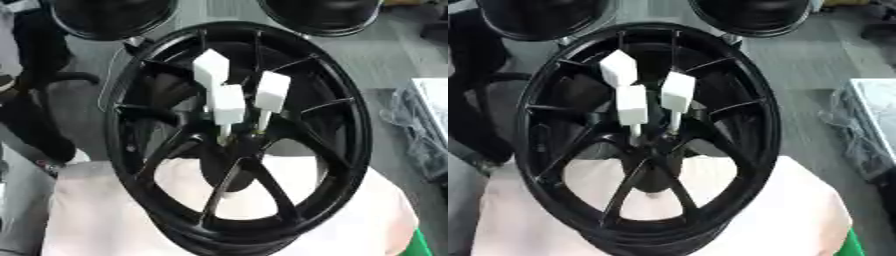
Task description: Pull the pin out of the wheel hub.
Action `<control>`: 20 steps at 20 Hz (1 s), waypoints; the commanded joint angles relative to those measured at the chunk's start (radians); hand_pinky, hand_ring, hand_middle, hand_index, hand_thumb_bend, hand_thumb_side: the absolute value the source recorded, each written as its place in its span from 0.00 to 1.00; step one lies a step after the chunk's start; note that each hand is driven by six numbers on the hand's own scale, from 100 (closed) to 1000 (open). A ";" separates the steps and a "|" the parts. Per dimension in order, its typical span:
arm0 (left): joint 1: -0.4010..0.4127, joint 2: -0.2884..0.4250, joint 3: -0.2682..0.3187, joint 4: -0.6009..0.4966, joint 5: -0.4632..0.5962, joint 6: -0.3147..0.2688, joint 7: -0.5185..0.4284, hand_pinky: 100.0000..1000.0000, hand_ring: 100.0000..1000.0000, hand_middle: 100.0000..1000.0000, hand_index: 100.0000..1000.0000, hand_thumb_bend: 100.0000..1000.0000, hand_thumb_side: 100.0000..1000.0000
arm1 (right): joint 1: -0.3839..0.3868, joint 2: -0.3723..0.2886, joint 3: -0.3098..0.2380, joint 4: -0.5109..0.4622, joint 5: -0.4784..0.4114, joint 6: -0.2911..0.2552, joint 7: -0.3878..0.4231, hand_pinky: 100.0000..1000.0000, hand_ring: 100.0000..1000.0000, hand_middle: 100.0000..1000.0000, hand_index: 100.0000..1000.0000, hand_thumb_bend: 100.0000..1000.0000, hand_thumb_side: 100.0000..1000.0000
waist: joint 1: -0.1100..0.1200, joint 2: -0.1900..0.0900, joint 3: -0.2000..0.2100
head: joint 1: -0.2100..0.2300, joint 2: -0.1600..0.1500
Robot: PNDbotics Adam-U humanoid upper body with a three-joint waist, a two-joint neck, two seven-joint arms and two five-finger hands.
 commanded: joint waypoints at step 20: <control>-0.034 0.012 -0.019 -0.022 -0.004 0.002 -0.024 0.72 0.72 0.71 0.70 0.27 0.62 | -0.089 0.172 0.067 -0.356 -0.505 -0.218 -0.283 0.81 0.71 0.68 0.82 0.00 0.52 | 0.000 -0.020 0.028 | -0.041 -0.008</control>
